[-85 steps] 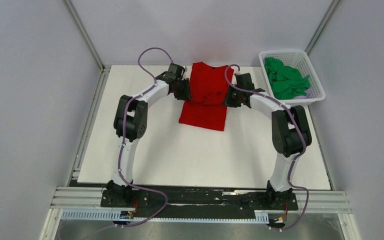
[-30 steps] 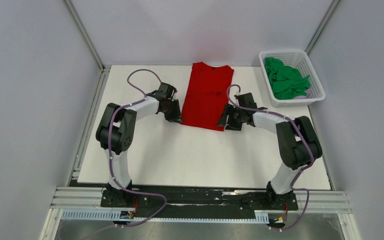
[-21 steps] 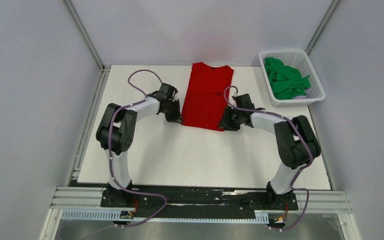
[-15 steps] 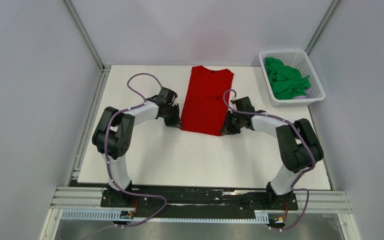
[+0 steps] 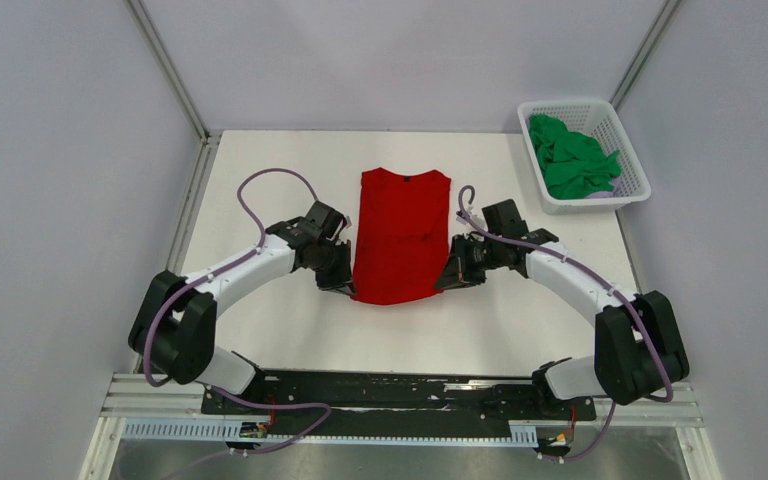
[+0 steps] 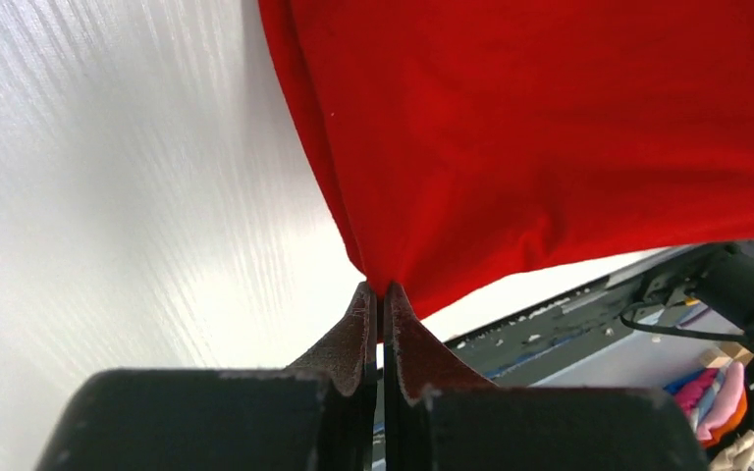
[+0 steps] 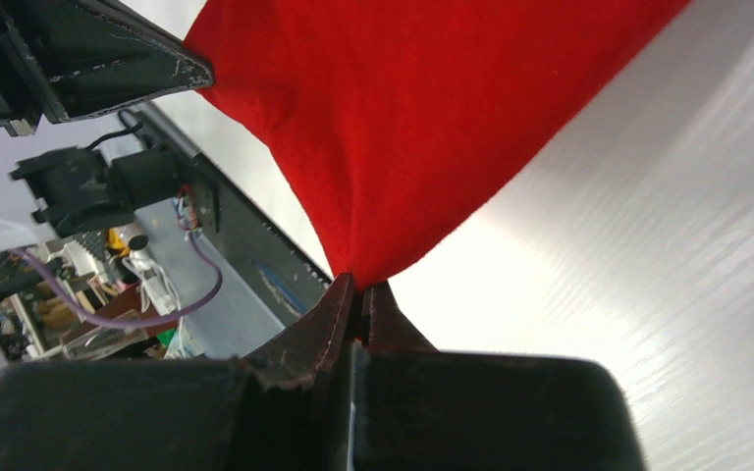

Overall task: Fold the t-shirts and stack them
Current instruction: Grab one side of the 2/3 rectangular tshirt with both arms, then fold the long partially folded tshirt into a neat square

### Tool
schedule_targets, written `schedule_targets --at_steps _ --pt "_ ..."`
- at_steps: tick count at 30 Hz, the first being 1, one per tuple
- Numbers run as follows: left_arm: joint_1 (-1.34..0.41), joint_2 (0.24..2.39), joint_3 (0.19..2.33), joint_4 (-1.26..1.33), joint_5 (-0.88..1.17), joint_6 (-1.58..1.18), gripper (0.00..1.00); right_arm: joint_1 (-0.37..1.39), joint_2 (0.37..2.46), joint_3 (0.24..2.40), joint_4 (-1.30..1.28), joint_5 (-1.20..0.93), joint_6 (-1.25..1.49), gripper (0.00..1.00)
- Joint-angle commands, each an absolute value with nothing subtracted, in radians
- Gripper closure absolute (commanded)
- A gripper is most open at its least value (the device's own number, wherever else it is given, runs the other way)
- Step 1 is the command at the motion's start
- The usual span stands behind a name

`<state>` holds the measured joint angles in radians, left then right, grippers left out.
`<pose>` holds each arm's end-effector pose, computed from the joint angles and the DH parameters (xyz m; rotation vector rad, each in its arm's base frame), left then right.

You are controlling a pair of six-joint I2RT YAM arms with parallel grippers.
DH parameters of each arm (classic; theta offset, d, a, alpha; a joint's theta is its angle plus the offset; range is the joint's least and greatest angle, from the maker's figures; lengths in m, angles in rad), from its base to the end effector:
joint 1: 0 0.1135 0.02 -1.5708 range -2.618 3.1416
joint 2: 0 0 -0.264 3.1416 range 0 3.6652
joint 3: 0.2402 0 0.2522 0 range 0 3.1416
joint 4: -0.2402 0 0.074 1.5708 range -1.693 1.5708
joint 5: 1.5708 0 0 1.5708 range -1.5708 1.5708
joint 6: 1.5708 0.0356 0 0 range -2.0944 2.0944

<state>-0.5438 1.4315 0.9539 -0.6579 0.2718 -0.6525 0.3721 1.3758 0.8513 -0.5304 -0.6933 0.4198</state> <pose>0.2296 -0.1500 0.2174 -0.0689 2.8564 -0.6784 0.2348 0.1161 0.2136 -0.1926 2.7020 1.1731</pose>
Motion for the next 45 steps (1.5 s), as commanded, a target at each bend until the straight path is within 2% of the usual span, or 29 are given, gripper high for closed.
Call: schedule_targets --at_steps 1,8,29,40,45 --pt "-0.541 1.402 1.052 -0.647 0.277 -0.645 1.00 0.333 1.371 0.934 -0.539 -0.655 0.395 1.00" --pt "-0.492 1.555 1.261 -0.607 0.269 -0.601 1.00 0.266 1.417 1.077 -0.480 -0.561 0.387 1.00" --pt "-0.340 1.904 1.726 -0.521 0.195 -0.611 1.00 0.138 1.750 1.458 -0.400 -0.571 0.404 1.00" --pt "-0.291 2.122 1.970 -0.511 0.152 -0.565 1.00 0.093 1.989 1.685 -0.392 -0.608 0.409 1.00" --pt "-0.288 2.244 2.035 -0.430 0.126 -0.572 1.00 0.078 2.094 1.748 -0.363 -0.550 0.434 1.00"
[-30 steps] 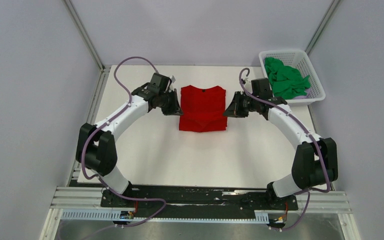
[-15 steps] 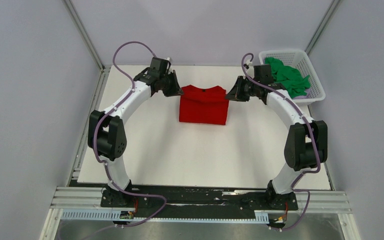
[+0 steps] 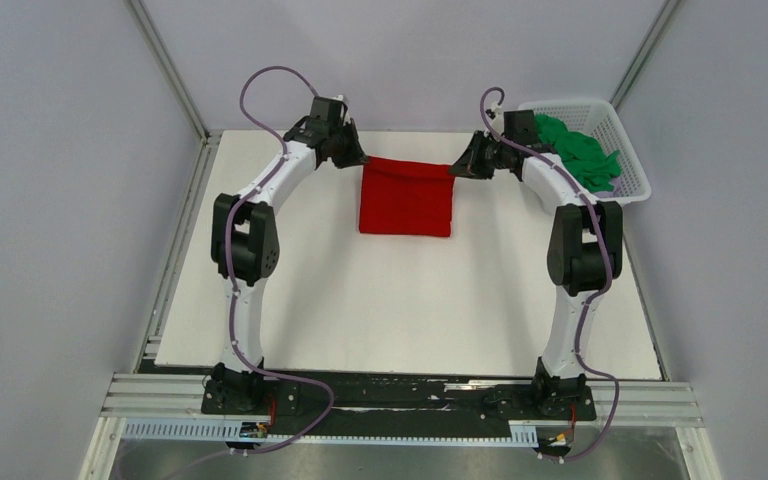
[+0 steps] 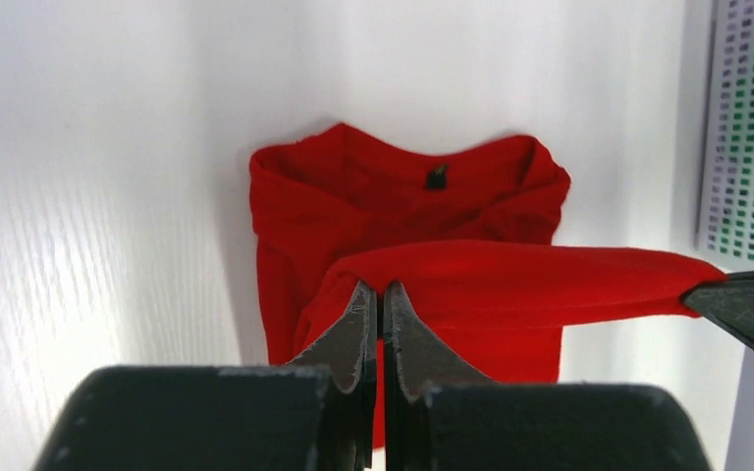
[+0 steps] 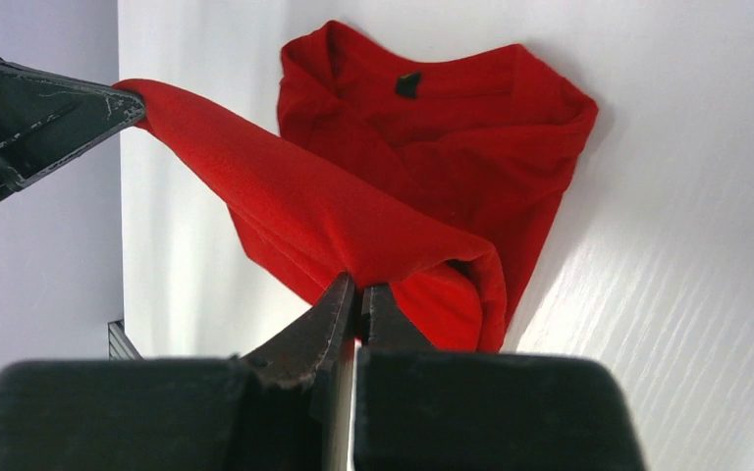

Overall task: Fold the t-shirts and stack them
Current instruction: Fold the long partially folded tshirt into a neat square, then put the neatly folded tshirt into the corner of the board with the left arm

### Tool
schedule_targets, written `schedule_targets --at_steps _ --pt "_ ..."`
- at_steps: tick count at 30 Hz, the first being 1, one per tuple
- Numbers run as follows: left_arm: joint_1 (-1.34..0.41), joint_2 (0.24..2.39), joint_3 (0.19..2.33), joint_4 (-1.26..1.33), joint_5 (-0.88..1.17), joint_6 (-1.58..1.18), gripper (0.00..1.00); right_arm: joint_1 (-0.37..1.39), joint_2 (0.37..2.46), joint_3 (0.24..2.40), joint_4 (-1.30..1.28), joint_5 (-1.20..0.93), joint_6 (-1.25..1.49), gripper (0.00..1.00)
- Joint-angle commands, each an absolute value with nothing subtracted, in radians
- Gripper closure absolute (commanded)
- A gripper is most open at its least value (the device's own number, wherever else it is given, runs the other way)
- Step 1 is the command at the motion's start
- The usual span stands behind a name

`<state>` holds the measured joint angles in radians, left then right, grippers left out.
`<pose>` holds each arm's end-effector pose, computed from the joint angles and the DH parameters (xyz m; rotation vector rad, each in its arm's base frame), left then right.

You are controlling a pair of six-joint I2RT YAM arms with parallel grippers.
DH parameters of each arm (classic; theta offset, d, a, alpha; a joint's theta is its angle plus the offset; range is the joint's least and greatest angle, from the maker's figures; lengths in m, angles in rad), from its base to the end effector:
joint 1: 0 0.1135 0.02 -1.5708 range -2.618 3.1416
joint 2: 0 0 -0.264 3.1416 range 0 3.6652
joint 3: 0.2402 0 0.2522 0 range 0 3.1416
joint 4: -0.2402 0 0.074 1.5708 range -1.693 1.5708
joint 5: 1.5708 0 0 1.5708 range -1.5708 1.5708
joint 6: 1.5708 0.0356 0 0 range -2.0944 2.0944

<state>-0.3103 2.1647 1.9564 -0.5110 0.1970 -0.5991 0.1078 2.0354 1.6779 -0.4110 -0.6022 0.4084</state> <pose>0.4756 -0.1598 0.2686 -0.2360 2.3612 -0.6826 0.4582 0.0699 0.2482 0.0457 2.3643 0.9577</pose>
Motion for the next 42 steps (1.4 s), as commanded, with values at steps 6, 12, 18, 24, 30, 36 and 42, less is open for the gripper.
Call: schedule_targets --at_steps 6,12,18,24,30,36,42 --pt "-0.283 2.446 2.252 -0.463 0.152 -0.581 1.00 0.074 2.242 1.877 -0.336 -0.523 0.443 0.99" --pt "-0.266 2.515 2.367 -0.453 0.139 -0.566 0.09 0.069 2.376 2.035 -0.316 -0.517 0.422 0.30" --pt "-0.259 2.433 2.318 -0.464 0.181 -0.531 0.00 0.073 2.250 1.895 -0.313 -0.520 0.434 0.00" --pt "-0.270 2.350 2.078 -0.467 0.281 -0.545 0.00 0.095 2.071 1.635 -0.279 -0.500 0.433 0.00" --pt "-0.308 2.419 2.104 -0.556 0.253 -0.494 0.16 0.096 1.938 1.492 -0.270 -0.481 0.441 0.00" --pt "-0.329 2.520 2.166 -0.600 0.218 -0.482 0.41 0.094 1.838 1.388 -0.272 -0.448 0.430 0.00" --pt "-0.372 2.548 2.156 -0.625 0.205 -0.461 0.95 0.078 1.781 1.334 -0.281 -0.413 0.409 0.00"
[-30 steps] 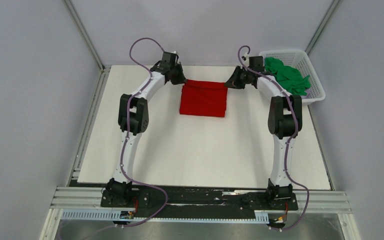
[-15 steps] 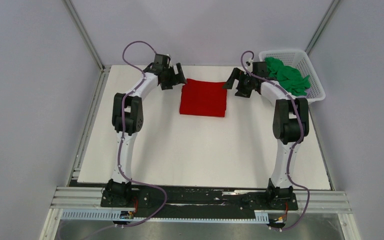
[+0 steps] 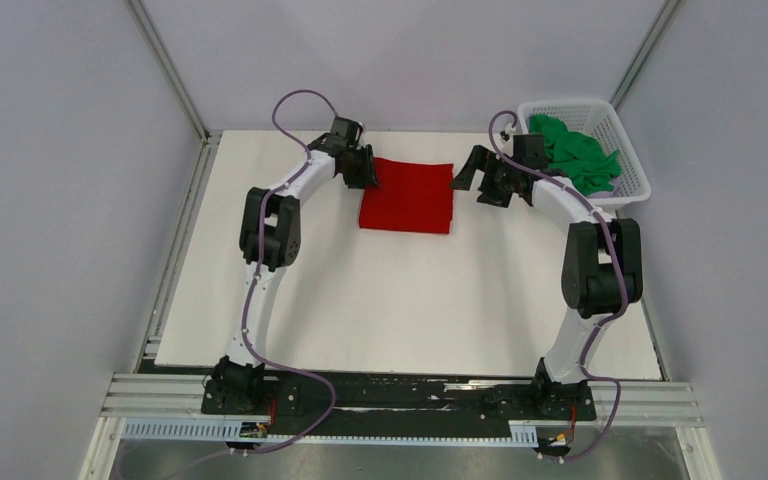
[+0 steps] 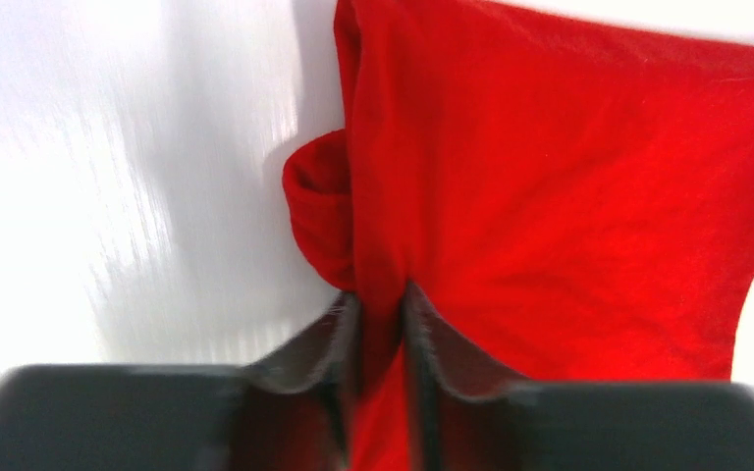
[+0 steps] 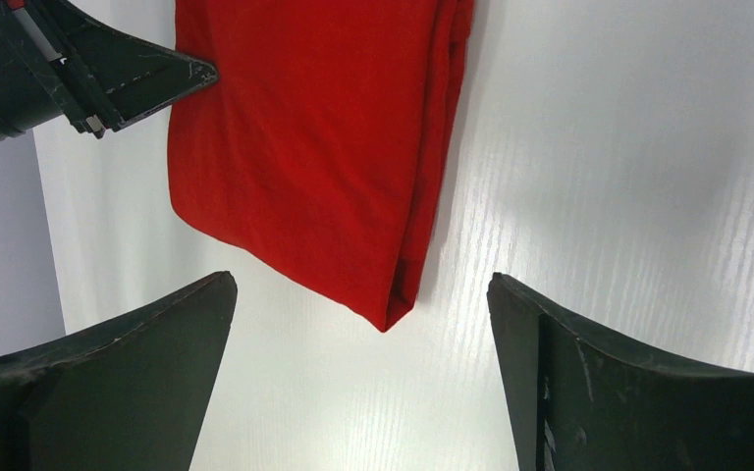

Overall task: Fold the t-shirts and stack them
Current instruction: Put the neatly folded tshirt into the corner of the board with the left arm

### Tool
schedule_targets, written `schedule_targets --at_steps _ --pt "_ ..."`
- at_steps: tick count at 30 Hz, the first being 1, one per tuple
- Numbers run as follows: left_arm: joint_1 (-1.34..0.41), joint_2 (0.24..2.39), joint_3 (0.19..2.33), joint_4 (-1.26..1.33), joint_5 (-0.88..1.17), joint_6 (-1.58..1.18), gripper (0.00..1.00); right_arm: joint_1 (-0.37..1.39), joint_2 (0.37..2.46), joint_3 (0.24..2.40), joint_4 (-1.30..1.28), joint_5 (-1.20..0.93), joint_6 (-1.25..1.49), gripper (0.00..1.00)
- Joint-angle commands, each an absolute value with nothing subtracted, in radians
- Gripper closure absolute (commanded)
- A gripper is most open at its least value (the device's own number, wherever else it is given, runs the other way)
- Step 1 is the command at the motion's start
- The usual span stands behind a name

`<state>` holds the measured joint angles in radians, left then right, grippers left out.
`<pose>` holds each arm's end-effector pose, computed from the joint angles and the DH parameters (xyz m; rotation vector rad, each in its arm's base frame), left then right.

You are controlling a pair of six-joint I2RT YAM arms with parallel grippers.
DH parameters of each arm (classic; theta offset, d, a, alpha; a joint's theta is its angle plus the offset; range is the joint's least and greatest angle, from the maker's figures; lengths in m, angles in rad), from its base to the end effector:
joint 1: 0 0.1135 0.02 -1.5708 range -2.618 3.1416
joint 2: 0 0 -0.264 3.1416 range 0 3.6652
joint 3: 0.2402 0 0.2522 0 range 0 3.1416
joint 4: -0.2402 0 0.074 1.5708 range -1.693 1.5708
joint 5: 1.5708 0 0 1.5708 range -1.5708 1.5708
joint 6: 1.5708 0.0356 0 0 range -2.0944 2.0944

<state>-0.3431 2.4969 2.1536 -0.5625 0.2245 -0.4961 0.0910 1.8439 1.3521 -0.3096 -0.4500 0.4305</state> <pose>0.5143 -0.1921 0.1607 -0.0960 2.5534 -0.6221 0.4061 0.0526 0.2287 0.1861 2.4013 0.7807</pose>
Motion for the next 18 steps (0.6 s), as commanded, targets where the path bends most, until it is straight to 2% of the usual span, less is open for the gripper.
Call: schedule_targets --at_steps 1,8,18 --pt "-0.375 2.550 2.168 -0.641 0.180 -0.457 0.98 0.073 1.778 1.330 -0.282 -0.410 0.407 0.00" --pt "-0.322 2.499 2.218 -0.762 -0.185 -0.370 1.00 0.064 1.747 1.317 -0.285 -0.311 0.359 0.00" --pt "-0.079 2.422 2.201 -0.698 -0.307 -0.147 1.00 0.064 1.756 1.347 -0.309 -0.162 0.297 0.00"
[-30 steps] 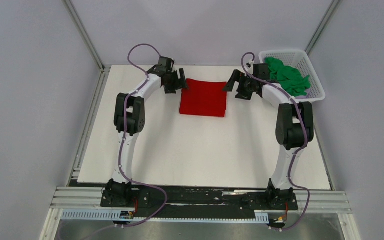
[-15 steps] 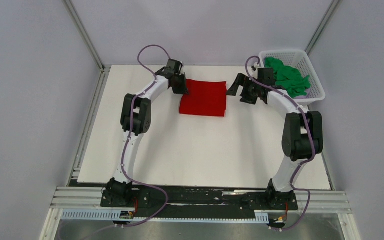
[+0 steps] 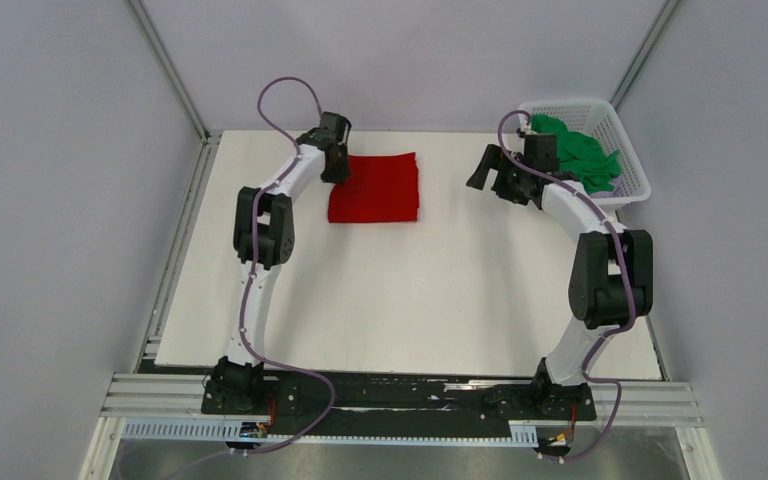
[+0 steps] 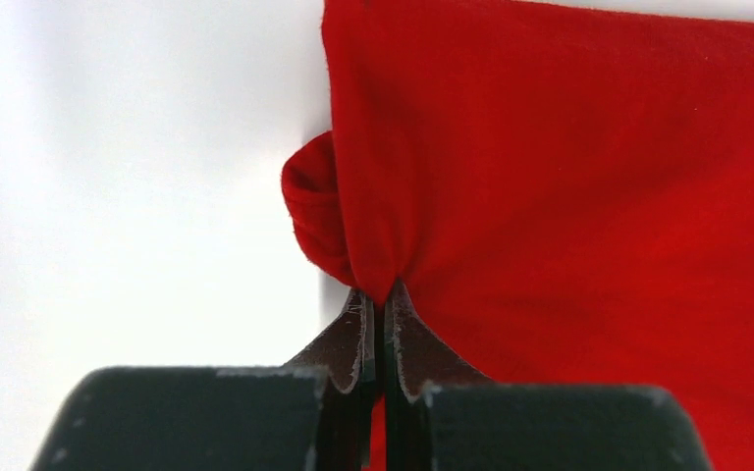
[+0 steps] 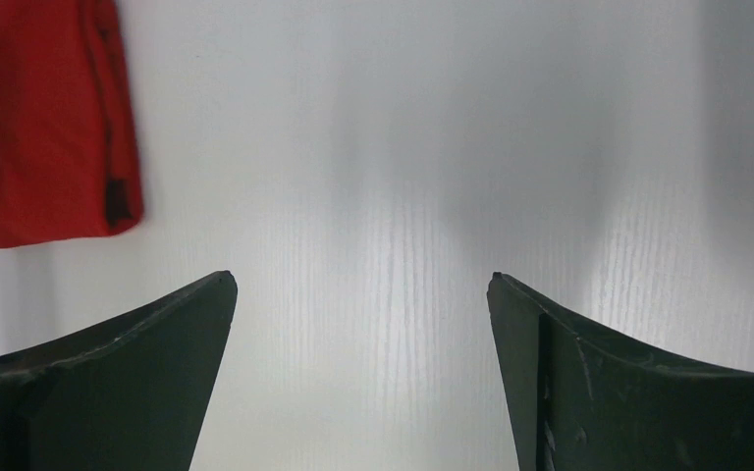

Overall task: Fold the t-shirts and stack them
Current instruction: Put the neatly folded tshirt into the corner of the board with the left arm, then reset both arms

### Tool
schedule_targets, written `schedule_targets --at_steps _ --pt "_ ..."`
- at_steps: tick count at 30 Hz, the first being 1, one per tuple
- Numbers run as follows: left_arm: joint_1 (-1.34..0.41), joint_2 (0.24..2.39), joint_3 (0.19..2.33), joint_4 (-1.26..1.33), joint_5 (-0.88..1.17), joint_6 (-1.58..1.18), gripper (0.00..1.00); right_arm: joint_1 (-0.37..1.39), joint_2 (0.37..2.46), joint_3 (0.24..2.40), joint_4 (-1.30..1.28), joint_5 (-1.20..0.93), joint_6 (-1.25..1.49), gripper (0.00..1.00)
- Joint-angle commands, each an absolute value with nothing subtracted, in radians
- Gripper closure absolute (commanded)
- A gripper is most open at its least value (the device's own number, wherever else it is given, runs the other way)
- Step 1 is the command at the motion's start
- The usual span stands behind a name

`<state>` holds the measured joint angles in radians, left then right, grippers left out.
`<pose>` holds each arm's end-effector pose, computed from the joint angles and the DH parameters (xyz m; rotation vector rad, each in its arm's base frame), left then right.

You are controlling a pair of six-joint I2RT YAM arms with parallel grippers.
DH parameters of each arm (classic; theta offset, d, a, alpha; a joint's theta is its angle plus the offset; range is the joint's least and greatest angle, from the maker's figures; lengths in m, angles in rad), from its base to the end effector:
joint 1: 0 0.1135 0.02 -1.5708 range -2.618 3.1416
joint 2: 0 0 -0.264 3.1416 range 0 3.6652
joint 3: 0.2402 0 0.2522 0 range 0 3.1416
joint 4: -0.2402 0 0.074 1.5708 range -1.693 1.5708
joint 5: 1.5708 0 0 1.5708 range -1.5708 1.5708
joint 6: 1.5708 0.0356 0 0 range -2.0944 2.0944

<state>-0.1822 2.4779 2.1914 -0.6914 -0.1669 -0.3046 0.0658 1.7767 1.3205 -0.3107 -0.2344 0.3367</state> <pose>0.5330 -0.0922 0.1740 -0.2190 2.5190 0.0191 0.3971 0.0345 0.2425 0.2014 2.3514 0.4722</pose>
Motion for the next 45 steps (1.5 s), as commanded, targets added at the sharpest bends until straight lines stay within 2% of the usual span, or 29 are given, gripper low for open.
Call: schedule_targets --at_steps 1,9,18,21,23,25,26,28,33,40,45 --pt "-0.054 2.430 2.230 -0.695 -0.310 -0.114 1.00 0.064 1.761 1.362 -0.319 -0.163 0.298 0.00" --pt "0.060 2.579 2.461 -0.640 -0.393 0.036 1.00 0.064 1.792 1.419 -0.349 -0.150 0.319 0.00" --pt "0.130 2.652 2.562 -0.455 -0.398 0.084 1.00 0.064 1.818 1.453 -0.380 -0.117 0.342 0.00" --pt "0.140 2.662 2.574 -0.395 -0.444 0.104 0.96 0.064 1.814 1.451 -0.386 -0.109 0.352 0.00" --pt "0.148 2.665 2.594 -0.390 -0.454 0.096 0.83 0.064 1.806 1.447 -0.387 -0.109 0.358 0.00" --pt "0.151 2.641 2.591 -0.395 -0.453 0.082 0.27 0.064 1.796 1.439 -0.387 -0.092 0.367 0.00" --pt "0.151 2.624 2.575 -0.398 -0.451 0.071 0.07 0.064 1.791 1.433 -0.387 -0.079 0.371 0.00" --pt "0.149 2.566 2.543 -0.426 -0.420 0.022 0.01 0.063 1.776 1.415 -0.382 -0.068 0.385 0.00" --pt "0.113 2.283 2.339 -0.463 -0.305 -0.149 0.00 0.064 1.700 1.297 -0.301 -0.072 0.421 0.00" --pt "-0.006 1.913 1.823 -0.381 -0.170 -0.313 0.00 0.064 1.552 1.079 -0.176 -0.080 0.469 0.00" --pt "-0.146 1.704 1.454 -0.286 0.057 -0.421 0.00 0.064 1.423 0.914 -0.076 -0.087 0.512 0.00"
